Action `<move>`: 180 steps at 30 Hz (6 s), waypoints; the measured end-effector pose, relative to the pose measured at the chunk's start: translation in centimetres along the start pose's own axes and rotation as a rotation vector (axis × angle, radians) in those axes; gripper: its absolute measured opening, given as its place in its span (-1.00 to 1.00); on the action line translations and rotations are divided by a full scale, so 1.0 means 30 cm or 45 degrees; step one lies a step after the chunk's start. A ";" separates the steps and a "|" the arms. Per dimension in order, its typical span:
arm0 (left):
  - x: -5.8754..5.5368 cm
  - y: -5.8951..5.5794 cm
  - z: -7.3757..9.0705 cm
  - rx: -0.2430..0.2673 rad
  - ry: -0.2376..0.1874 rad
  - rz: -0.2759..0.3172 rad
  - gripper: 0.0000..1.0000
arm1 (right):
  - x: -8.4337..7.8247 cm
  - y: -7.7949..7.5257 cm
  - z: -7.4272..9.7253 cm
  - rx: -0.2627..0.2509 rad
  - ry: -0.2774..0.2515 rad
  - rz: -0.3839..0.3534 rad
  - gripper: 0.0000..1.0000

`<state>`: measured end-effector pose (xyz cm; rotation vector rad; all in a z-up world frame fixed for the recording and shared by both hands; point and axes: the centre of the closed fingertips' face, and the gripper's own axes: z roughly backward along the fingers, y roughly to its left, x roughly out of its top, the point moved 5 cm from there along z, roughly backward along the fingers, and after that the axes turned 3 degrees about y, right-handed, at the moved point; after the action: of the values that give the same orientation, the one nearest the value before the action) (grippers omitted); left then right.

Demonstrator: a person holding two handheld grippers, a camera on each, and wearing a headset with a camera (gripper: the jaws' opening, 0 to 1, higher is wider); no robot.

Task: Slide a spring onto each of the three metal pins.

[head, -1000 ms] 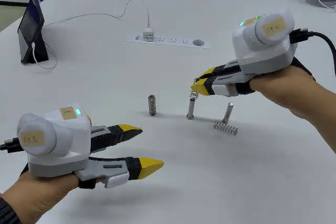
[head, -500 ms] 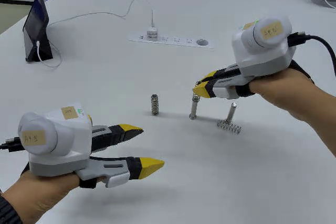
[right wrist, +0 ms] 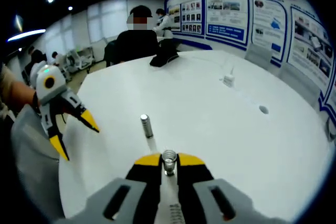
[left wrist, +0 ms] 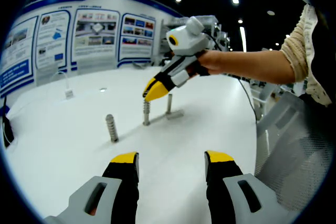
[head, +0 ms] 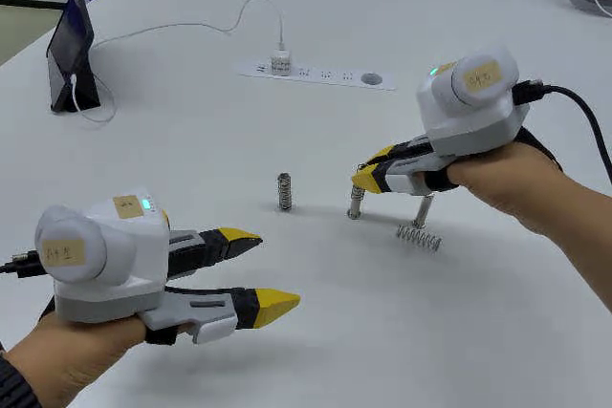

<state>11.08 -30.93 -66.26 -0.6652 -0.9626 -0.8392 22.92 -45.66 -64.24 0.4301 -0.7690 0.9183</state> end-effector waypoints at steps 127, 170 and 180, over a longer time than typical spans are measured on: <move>0.000 0.008 -0.010 0.002 0.012 0.030 -0.05 | -0.368 -0.008 0.111 -0.090 0.137 -0.107 -0.66; 0.037 0.013 -0.043 -0.091 0.061 -0.076 -0.13 | -0.329 0.076 0.135 -0.061 0.168 -0.028 -0.77; 0.083 -0.017 -0.112 -0.175 0.073 -0.153 -0.15 | -0.312 0.129 0.159 -0.008 0.195 0.005 -0.77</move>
<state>12.90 -34.64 -65.40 -0.7023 -0.9052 -1.0327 14.25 -51.64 -68.04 0.3489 -0.6329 0.9405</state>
